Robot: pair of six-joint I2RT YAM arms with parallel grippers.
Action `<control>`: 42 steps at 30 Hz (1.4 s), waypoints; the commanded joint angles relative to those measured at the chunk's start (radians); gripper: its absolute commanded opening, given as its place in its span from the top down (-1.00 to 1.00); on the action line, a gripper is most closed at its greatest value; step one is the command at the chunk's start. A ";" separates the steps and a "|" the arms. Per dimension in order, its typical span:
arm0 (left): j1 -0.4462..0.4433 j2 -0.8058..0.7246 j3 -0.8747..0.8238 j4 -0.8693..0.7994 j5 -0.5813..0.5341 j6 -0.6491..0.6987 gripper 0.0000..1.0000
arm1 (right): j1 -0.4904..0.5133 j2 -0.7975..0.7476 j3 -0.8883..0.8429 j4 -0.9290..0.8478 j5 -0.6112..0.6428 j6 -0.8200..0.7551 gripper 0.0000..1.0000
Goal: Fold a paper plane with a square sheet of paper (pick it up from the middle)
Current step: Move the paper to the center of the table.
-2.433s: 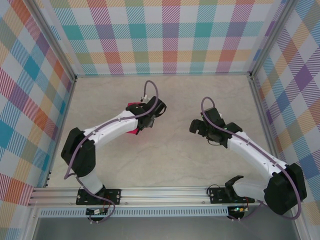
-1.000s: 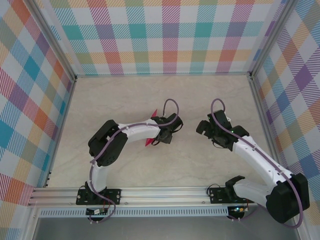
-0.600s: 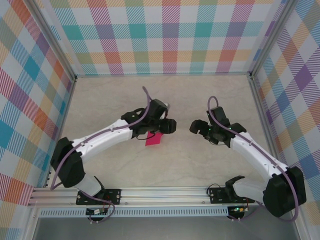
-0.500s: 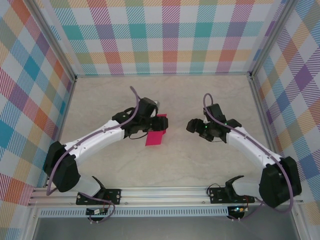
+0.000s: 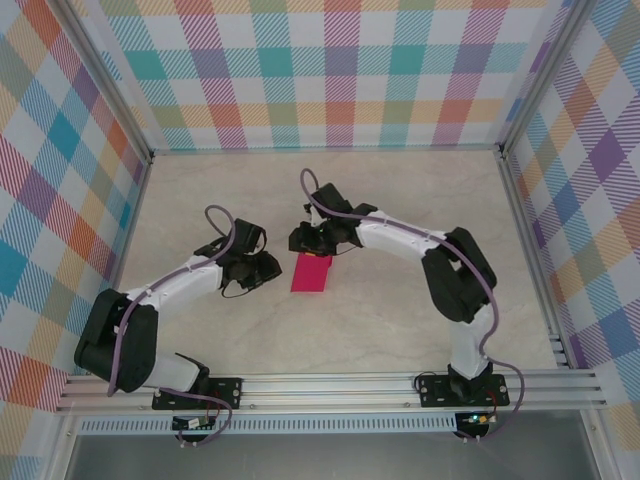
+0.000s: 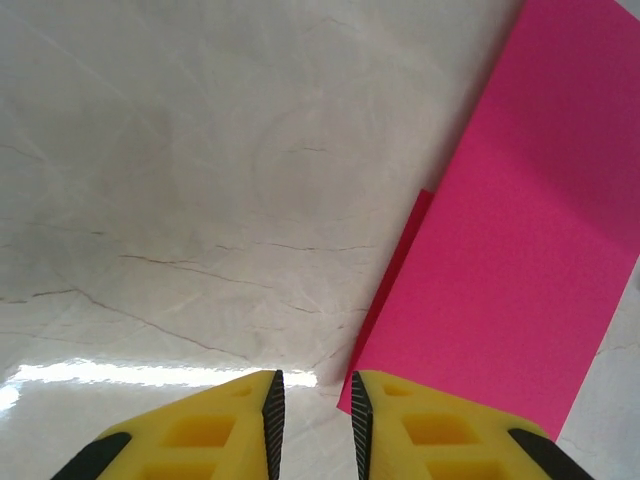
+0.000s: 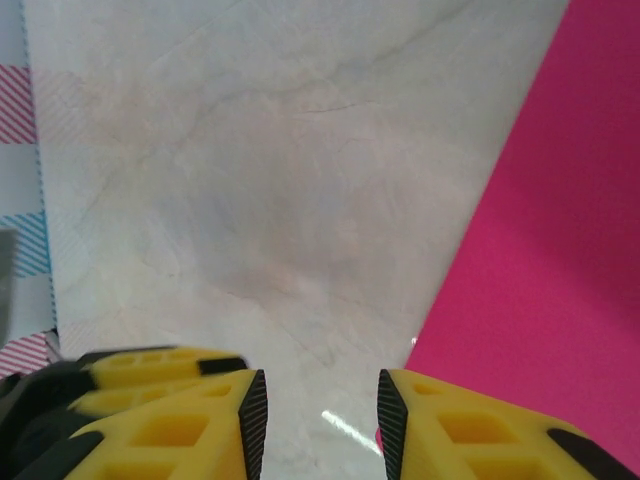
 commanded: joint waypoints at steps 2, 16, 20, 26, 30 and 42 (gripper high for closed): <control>0.023 -0.043 -0.022 0.018 0.027 -0.009 0.48 | -0.006 0.100 0.066 -0.092 0.028 0.004 0.27; 0.018 -0.026 -0.026 0.072 0.145 0.036 0.49 | -0.008 0.112 -0.025 -0.169 0.013 -0.186 0.25; -0.004 -0.015 -0.028 0.116 0.182 0.041 0.49 | -0.009 0.052 -0.117 -0.186 -0.009 -0.298 0.24; -0.051 0.009 -0.032 0.163 0.211 0.029 0.50 | -0.009 -0.057 -0.229 -0.152 -0.061 -0.343 0.24; -0.114 0.031 -0.040 0.230 0.216 -0.010 0.56 | -0.009 -0.132 -0.262 -0.083 -0.011 -0.242 0.24; -0.281 0.051 -0.151 0.437 0.205 -0.180 0.87 | -0.009 -0.262 -0.494 0.164 0.008 0.071 0.64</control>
